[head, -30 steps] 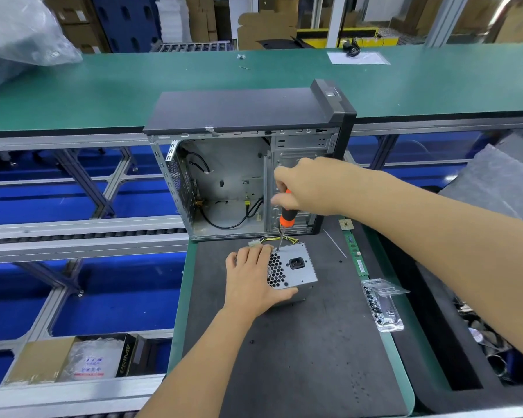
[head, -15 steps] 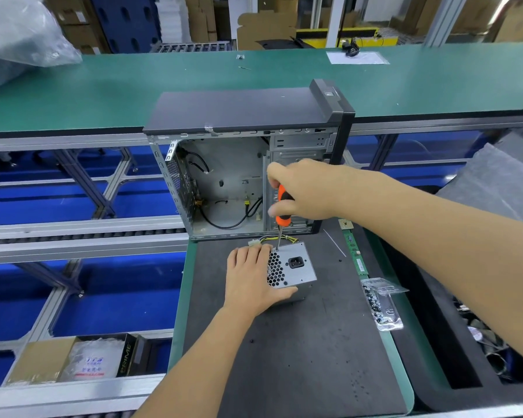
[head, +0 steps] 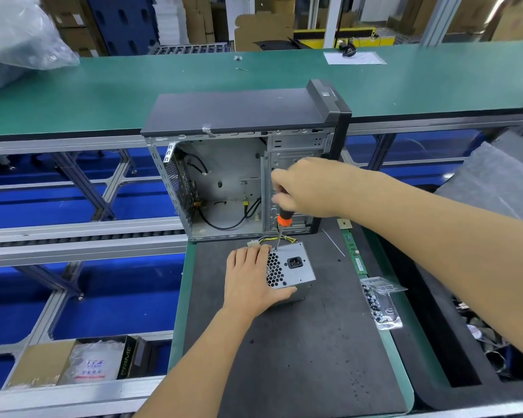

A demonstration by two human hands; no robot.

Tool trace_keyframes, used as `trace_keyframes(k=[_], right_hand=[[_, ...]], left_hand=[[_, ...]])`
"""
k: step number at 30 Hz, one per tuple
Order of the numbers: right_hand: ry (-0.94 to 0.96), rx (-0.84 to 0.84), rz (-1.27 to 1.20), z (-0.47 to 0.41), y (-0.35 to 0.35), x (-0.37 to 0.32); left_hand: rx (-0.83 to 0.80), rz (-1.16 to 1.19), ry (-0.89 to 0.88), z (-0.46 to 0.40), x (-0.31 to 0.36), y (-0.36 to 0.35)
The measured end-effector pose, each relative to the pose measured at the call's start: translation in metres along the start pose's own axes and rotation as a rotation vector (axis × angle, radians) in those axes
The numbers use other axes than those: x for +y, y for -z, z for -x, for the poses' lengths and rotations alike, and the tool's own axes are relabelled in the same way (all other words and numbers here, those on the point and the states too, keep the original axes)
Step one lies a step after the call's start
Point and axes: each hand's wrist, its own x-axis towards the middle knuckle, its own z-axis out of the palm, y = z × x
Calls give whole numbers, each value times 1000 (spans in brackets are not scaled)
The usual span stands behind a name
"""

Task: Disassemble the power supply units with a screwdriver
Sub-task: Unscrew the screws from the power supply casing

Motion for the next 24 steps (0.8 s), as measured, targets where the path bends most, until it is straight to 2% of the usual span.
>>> trace_keyframes(k=[2, 3, 6, 7, 10, 12, 15, 20, 21, 24], right_hand=[[-14, -19, -179, 3, -4, -1], [-30, -15, -168, 4, -5, -3], [-84, 30, 119, 2, -1, -4], [-86, 37, 127, 2, 0, -3], [-42, 1, -171, 3, -5, -3], [-64, 7, -171, 4, -7, -6], [-182, 18, -27, 3, -5, -7], [-61, -48, -323, 9, -7, -1], [-81, -57, -325, 10, -6, -2], [-193, -73, -132, 10, -4, -4]], left_hand=[[-8, -1, 4, 0, 0, 1], [-14, -1, 6, 1, 1, 2], [-21, -5, 7, 1, 1, 3], [-25, -7, 7, 1, 1, 3], [-40, -8, 11, 1, 2, 4], [-61, -15, 20, 0, 2, 6], [-90, -35, 32, 0, 2, 7], [-111, 56, 81, -9, 2, 10], [-112, 64, 87, -12, 1, 10], [-102, 119, 111, -20, 0, 9]])
